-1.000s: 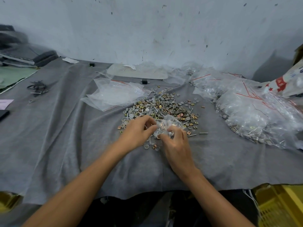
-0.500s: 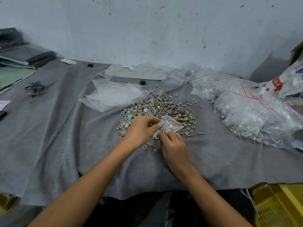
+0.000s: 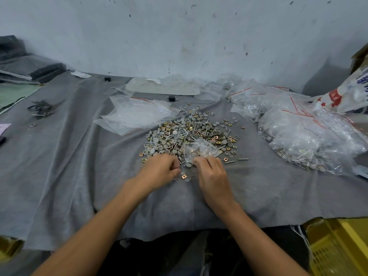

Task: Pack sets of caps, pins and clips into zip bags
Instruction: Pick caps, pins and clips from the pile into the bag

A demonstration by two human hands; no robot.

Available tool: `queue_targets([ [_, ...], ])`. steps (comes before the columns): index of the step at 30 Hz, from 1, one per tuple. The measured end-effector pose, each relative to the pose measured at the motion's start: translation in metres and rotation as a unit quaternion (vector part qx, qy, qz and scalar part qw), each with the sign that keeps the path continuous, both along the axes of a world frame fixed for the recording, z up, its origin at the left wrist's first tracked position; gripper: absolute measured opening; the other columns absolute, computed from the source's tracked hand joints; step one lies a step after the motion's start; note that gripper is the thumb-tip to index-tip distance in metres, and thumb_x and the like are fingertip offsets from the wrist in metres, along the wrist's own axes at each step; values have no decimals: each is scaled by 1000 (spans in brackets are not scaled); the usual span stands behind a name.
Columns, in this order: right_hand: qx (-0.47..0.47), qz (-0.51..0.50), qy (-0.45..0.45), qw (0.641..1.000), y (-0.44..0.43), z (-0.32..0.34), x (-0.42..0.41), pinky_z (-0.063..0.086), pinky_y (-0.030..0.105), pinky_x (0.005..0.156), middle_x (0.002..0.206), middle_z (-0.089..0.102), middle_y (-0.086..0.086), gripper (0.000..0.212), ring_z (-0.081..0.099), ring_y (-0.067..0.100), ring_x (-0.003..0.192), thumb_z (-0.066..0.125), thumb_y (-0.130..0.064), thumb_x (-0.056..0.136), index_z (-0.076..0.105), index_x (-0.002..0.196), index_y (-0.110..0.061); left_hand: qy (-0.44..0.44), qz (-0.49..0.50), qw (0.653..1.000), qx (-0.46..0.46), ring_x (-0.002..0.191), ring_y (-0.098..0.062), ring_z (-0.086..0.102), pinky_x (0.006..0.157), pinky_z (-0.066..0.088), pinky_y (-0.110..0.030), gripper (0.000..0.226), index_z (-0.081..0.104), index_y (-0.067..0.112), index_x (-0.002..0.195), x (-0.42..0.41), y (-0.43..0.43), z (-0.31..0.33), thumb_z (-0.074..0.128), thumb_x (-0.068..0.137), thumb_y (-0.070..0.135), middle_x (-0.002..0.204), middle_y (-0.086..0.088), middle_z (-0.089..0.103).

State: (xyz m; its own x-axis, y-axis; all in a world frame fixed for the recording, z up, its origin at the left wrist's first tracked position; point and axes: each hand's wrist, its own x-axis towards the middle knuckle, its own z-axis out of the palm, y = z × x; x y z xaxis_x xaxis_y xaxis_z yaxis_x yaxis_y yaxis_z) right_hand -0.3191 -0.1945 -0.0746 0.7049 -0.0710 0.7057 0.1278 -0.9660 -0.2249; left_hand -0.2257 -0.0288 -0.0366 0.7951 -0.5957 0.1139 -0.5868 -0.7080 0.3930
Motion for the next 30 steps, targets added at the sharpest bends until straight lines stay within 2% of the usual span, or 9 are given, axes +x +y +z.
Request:
queue_targets([
  [5,2,-2,-9,1000,-1,-3,1,45,31,76,96,62,8,21,54,25,89,73,1,90,69,109,-7,-51,4,998,44,105,-23,60,87,51,-39,14,66,21,107,-1,-5,1,57,99,27,109,-1,66],
  [9,7,-4,-20,1000,-1,-2,1,49,31,74,97,62,8,20,55,25,88,73,0,90,70,109,-6,-97,10,993,70,106,-25,58,84,51,-41,13,65,16,105,1,0,1,54,99,20,108,-3,64],
  [13,13,-4,-20,1000,-1,-2,1,51,34,74,97,63,8,19,57,26,88,73,0,90,70,108,-6,-49,44,996,-60,90,-15,62,77,46,-33,9,67,18,93,4,1,4,63,97,25,92,4,69],
  [15,12,-4,-22,1000,-1,-2,1,50,33,74,97,63,9,18,56,26,88,73,-1,90,70,108,-6,-14,53,986,-157,75,-1,59,68,44,-21,9,68,24,87,3,-3,9,70,93,31,80,10,67],
  [17,14,-1,-22,1000,-1,-2,0,49,33,73,96,62,8,16,56,25,88,72,-3,92,70,108,-6,-3,41,977,-209,71,4,55,60,37,-13,7,68,30,88,-1,-8,14,71,92,35,78,14,64],
  [21,10,3,-14,1000,-1,0,0,53,36,70,95,62,9,14,57,26,86,69,-6,95,70,108,-5,9,12,973,-232,65,3,53,60,36,-19,6,68,35,94,-5,-19,20,70,92,39,80,13,64],
  [24,17,4,-13,1000,-1,1,-1,52,36,72,95,62,9,15,57,26,87,70,-4,94,71,109,-6,20,19,976,-218,69,1,55,61,40,-22,17,65,34,104,-5,-17,21,69,92,45,81,12,63],
  [26,18,3,-17,1000,-1,1,-1,52,37,72,94,62,9,12,57,27,86,70,-4,94,70,107,-6,8,33,983,-179,72,1,55,62,39,-22,9,64,33,96,-4,-8,21,68,93,40,79,14,62],
  [30,13,-1,-21,1000,0,2,0,52,37,70,92,62,10,11,57,27,84,71,-2,93,71,103,-4,34,-17,998,56,87,-10,64,75,49,-30,5,69,27,88,0,9,20,70,90,32,80,16,64],
])
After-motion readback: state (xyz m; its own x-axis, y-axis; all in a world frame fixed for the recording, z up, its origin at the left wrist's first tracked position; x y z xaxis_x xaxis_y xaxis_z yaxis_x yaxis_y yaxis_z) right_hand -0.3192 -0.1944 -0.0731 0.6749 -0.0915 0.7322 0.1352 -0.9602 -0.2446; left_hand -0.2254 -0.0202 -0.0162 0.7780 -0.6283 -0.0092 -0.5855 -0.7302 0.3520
